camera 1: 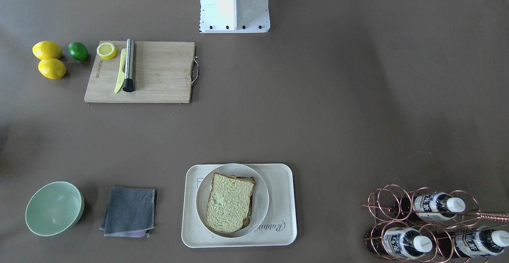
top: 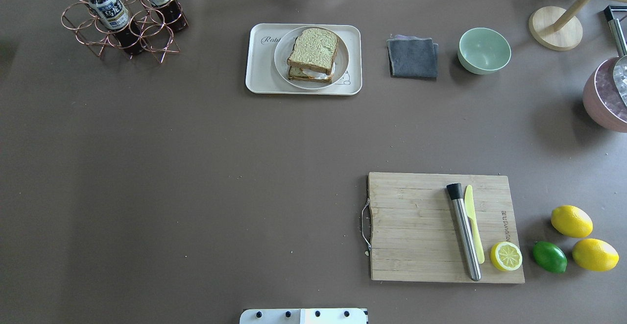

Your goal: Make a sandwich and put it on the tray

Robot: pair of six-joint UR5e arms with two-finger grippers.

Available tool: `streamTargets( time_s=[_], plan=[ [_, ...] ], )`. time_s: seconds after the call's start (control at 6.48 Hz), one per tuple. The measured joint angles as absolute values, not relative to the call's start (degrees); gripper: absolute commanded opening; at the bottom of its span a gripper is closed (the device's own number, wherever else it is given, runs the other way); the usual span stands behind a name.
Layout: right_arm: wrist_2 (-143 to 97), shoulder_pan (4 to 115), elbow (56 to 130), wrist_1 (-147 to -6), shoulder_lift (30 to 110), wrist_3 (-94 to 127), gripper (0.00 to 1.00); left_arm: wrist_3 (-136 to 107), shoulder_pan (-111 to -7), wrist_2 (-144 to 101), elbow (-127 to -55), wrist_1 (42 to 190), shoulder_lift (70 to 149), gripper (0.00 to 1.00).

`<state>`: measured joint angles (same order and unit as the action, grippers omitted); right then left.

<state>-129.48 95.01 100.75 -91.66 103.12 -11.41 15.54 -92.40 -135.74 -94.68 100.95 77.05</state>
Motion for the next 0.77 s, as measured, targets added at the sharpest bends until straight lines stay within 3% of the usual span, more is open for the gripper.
streamTargets(
  time_s=[0.77],
  plan=[
    [-129.47, 95.01, 100.03, -91.58, 103.4, -11.28, 1.0, 15.45, -92.35, -135.78, -93.69, 101.05, 77.19, 0.98]
  ],
)
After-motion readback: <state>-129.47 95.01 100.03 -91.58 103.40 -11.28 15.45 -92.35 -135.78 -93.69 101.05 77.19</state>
